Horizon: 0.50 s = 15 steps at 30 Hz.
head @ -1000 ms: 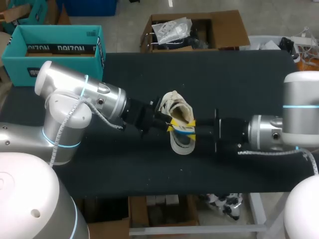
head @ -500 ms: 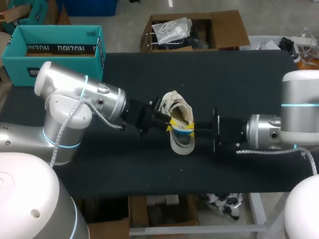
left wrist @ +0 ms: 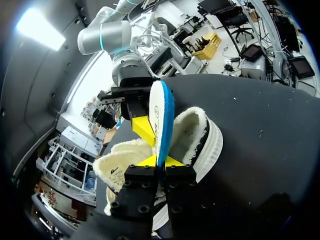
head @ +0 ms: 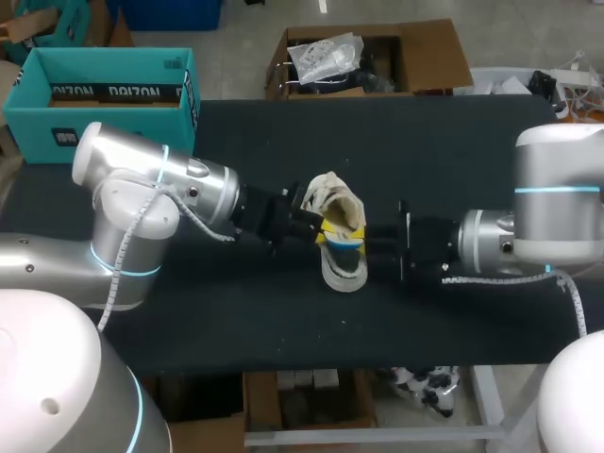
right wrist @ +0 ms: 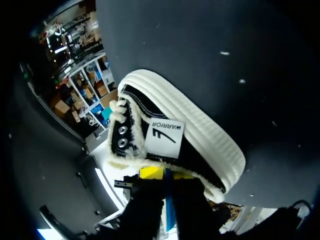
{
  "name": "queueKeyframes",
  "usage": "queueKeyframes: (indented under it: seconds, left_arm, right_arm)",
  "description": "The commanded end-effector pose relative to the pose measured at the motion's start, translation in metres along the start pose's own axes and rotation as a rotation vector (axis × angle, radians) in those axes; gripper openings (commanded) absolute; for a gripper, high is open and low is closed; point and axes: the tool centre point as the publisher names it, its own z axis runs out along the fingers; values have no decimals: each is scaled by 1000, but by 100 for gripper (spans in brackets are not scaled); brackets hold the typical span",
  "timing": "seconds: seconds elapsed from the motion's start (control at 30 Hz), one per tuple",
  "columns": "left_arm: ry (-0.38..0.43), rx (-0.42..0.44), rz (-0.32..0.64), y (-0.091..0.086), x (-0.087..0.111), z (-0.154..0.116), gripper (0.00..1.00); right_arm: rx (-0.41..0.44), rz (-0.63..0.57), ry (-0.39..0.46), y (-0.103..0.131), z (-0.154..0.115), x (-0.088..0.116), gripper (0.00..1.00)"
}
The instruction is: Open the shoe tongue, take the insole out of the shoe, put the insole back into the shoe, and pack the shoe into the shoebox
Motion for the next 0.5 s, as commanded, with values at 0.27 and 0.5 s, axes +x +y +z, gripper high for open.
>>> queueKeyframes:
  seconds: [0.27, 0.5]
  left_arm:
    - [-12, 18, 28, -6, 0, 3, 44]
    - [-33, 31, 60, -24, 4, -8, 29]
  right_arm:
    - [-29, 16, 9, 6, 4, -1, 0]
    - [-45, 22, 27, 8, -1, -3, 0]
